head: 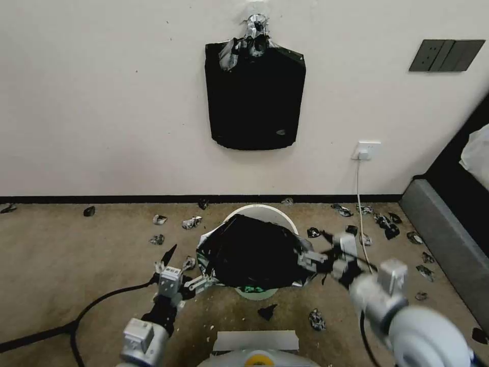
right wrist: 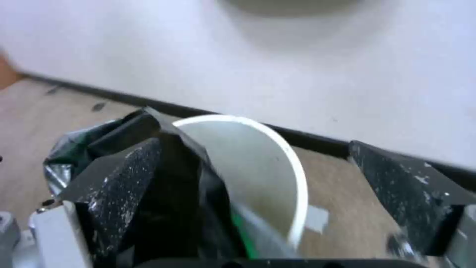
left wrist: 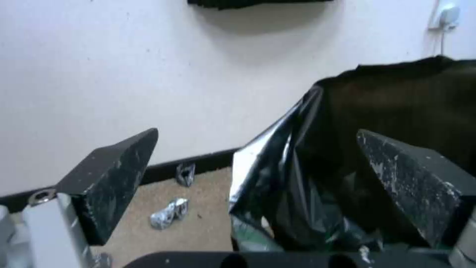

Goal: Place a trash bag onto the trash bin.

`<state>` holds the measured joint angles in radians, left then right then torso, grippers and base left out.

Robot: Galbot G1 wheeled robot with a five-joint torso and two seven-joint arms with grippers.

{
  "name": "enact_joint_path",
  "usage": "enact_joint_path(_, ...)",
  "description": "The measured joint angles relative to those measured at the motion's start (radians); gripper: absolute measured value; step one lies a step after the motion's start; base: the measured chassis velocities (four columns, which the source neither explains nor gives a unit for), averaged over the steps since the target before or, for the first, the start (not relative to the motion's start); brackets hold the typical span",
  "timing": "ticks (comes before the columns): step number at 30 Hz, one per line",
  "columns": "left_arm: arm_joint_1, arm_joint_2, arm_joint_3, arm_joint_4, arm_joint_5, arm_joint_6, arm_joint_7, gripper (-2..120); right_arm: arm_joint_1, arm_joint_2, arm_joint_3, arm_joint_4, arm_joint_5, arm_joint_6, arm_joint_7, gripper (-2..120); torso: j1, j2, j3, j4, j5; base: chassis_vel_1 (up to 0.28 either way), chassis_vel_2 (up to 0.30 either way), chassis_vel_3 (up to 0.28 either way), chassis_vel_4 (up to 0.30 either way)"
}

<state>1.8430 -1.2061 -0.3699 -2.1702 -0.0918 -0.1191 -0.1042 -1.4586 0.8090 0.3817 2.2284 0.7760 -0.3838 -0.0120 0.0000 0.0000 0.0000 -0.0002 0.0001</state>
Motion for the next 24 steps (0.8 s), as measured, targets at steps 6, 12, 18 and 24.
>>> enact_joint_path(6, 0.023, -0.067, -0.037, 0.014, 0.038, -0.042, 0.015, 100, 0.317, -0.064, -0.141, -0.216, 0.067, -0.078, -0.159, 100, 0.0, 0.0, 0.0, 0.0, 0.0003, 0.0, 0.0, 0.0, 0.0)
enact_joint_path(12, 0.053, -0.104, -0.063, 0.019, 0.067, -0.072, 0.031, 100, 0.571, -0.07, -0.308, -0.388, 0.068, -0.109, -0.245, 100, 0.0, 0.0, 0.0, 0.0005, 0.0001, 0.0, 0.0, 0.0, 0.0)
enact_joint_path(18, 0.09, -0.111, -0.118, 0.008, 0.121, -0.103, 0.066, 100, 0.862, -0.015, -0.585, -0.647, -0.049, -0.12, -0.418, 100, 0.0, 0.0, 0.0, 0.0004, -0.0005, 0.0, 0.0, 0.0, 0.0)
enact_joint_path(24, 0.103, -0.104, -0.159, -0.009, 0.133, -0.11, 0.072, 100, 0.967, 0.038, -0.695, -0.777, -0.141, -0.097, -0.529, 100, 0.0, 0.0, 0.0, 0.0003, -0.0002, 0.0, 0.0, 0.0, 0.0)
